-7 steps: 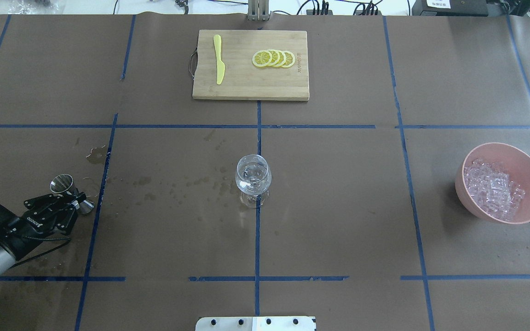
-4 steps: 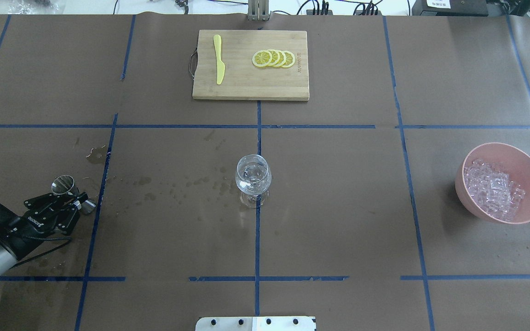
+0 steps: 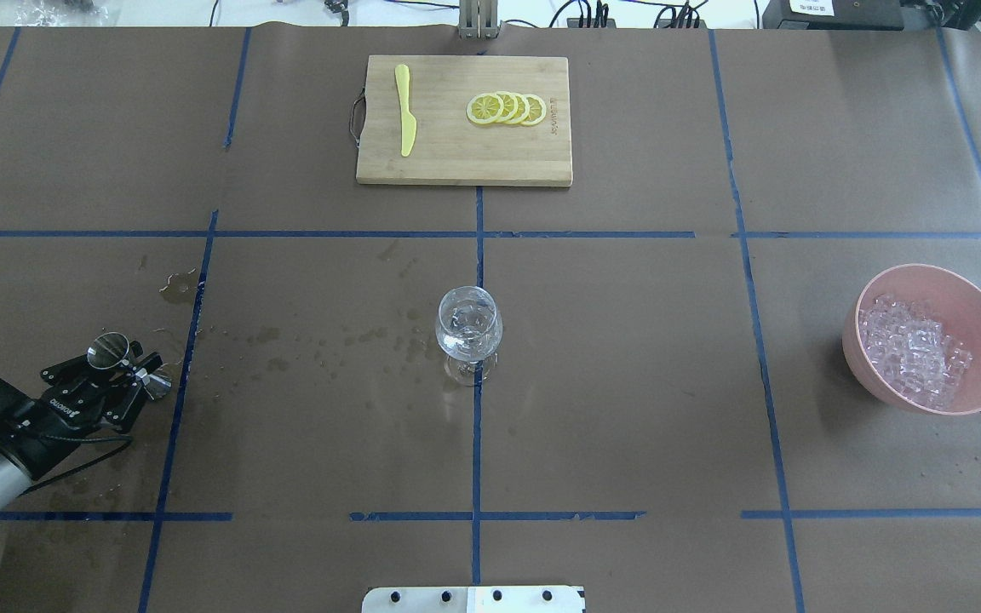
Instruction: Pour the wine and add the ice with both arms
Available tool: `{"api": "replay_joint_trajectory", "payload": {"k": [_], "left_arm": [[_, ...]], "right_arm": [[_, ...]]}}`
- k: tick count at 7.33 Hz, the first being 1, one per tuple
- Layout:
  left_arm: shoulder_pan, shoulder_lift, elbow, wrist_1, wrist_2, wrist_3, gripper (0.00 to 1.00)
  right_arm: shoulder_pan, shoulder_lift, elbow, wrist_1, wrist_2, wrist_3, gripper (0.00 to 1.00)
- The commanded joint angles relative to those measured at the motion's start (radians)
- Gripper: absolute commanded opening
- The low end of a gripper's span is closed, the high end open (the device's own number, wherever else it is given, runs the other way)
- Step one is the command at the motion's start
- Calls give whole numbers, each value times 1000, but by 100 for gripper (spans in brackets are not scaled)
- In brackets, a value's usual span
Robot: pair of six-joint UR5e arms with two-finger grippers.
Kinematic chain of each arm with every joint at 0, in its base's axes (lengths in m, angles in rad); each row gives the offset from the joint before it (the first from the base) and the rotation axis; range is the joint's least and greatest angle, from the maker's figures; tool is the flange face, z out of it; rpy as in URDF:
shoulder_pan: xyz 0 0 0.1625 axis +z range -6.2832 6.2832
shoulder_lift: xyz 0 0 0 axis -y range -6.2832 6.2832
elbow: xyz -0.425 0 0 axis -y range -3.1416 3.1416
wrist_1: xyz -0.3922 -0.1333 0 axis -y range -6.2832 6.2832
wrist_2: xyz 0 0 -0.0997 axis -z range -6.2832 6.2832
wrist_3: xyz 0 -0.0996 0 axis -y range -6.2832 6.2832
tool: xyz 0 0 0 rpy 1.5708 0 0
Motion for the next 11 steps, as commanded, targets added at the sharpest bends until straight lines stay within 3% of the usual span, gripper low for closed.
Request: {"api": "replay_joint_trajectory", "payload": {"k": [1,2,4,5,7,9,11], "left_arm": [[0,0,-1,0,2,0,47],[0,0,-2,0,2,0,47],[0,0,-2,-3,12,0,68],[0,0,-2,-8,23,0,100],[-3,6,-39,-11,37,0,100],[-3,9,-77,-13,115,0,100],[-6,15,-94,-13,115,2,100]], "right_arm": [[0,0,-1,0,0,1,100],[0,0,-2,0,0,1,100],[0,0,0,0,0,1,100],[0,0,0,0,0,1,100],[0,0,0,0,2,1,100],[0,0,0,0,2,3,100],[0,0,0,0,2,4,100]]}}
